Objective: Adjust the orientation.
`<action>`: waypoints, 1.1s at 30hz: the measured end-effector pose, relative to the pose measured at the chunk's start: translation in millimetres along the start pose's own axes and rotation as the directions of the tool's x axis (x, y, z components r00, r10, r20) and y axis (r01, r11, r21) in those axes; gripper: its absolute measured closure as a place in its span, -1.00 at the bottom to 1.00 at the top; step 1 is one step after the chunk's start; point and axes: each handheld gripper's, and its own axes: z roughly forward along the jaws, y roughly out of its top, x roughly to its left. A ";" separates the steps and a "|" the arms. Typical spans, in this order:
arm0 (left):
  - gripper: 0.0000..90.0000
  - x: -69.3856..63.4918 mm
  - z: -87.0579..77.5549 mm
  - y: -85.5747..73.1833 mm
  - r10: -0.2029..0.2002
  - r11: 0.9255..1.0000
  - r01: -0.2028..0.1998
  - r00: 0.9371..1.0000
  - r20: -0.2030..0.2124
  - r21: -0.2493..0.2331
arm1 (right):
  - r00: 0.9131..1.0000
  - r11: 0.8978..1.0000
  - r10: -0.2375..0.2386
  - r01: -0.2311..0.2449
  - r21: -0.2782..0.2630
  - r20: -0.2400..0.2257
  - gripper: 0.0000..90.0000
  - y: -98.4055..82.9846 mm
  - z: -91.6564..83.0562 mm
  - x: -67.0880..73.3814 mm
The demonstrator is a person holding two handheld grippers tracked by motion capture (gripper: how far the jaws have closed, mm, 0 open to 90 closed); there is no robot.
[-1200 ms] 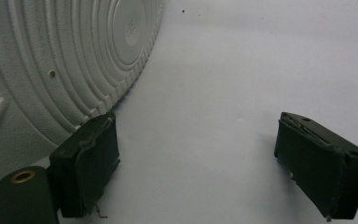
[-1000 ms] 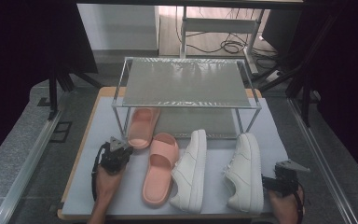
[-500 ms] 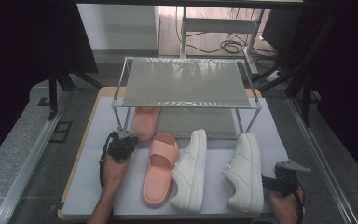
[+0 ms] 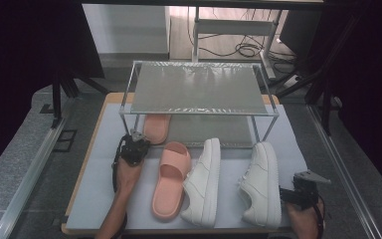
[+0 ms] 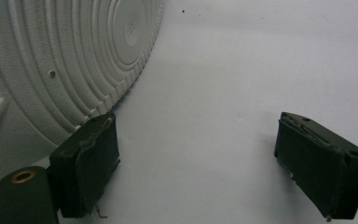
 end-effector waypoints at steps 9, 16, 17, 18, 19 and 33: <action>0.96 -4.1 -23.5 -1.2 -0.011 1.000 0.012 0.999 0.046 -0.025 | 1.000 1.000 0.000 0.000 0.000 0.000 -0.69 0.0 0.0 0.0; 0.78 -7.0 -54.7 -15.6 -0.023 1.000 0.024 0.993 0.115 -0.009 | 1.000 1.000 0.000 0.000 0.000 0.000 -0.69 0.0 0.1 0.1; 0.74 -7.4 -58.6 -17.6 -0.028 1.000 0.029 0.992 0.121 -0.009 | 1.000 1.000 0.000 0.000 0.000 0.000 -0.69 0.0 0.1 0.1; 0.70 -8.0 -62.3 -19.5 -0.031 0.999 0.032 0.991 0.130 -0.010 | 1.000 1.000 0.000 0.000 0.000 0.000 -0.69 0.0 0.1 0.0; 0.66 -9.0 -66.1 -21.2 -0.032 0.999 0.034 0.990 0.136 -0.010 | 1.000 1.000 0.000 0.000 0.000 0.000 -0.69 0.0 0.1 0.1; 0.22 -42.9 -99.3 -29.7 0.013 0.998 0.000 0.974 0.228 -0.056 | 1.000 1.000 0.000 0.000 0.000 0.000 -0.69 0.0 0.0 0.1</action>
